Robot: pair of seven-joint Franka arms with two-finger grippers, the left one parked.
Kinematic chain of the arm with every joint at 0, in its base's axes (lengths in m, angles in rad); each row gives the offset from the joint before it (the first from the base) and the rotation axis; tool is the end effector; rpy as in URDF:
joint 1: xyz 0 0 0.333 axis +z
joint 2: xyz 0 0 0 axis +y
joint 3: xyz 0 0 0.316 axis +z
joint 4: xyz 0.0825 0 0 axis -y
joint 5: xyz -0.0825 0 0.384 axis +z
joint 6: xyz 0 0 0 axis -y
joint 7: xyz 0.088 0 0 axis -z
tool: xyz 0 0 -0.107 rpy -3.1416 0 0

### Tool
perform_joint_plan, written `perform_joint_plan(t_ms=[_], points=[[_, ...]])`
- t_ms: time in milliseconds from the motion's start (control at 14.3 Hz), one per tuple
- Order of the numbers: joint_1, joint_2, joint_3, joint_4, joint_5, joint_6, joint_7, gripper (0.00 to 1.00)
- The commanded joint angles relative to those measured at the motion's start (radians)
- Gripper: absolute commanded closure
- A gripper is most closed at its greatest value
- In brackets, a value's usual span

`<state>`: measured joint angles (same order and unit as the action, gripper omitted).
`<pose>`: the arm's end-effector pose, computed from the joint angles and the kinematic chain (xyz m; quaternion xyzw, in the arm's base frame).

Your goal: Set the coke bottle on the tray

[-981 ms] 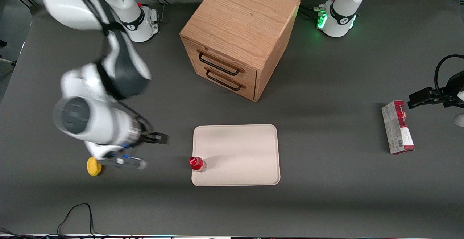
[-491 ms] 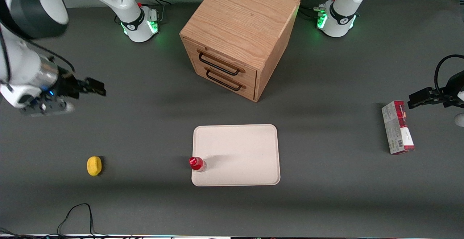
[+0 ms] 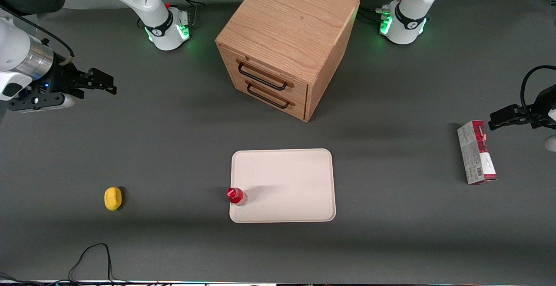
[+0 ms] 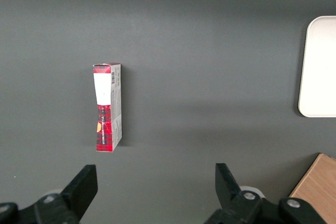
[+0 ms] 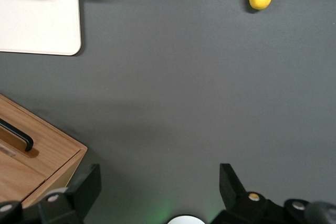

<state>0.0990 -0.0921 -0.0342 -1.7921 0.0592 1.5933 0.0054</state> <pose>0.5192 0.0392 0.5720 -0.9977 -0.0276 0.0544 0.0292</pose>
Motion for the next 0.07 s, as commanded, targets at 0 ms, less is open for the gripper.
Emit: perform_joint_plan(t_ms=[0], points=[[-0.027,-0.004,0.048,0.005,-0.002,-0.009,-0.009,0.00]])
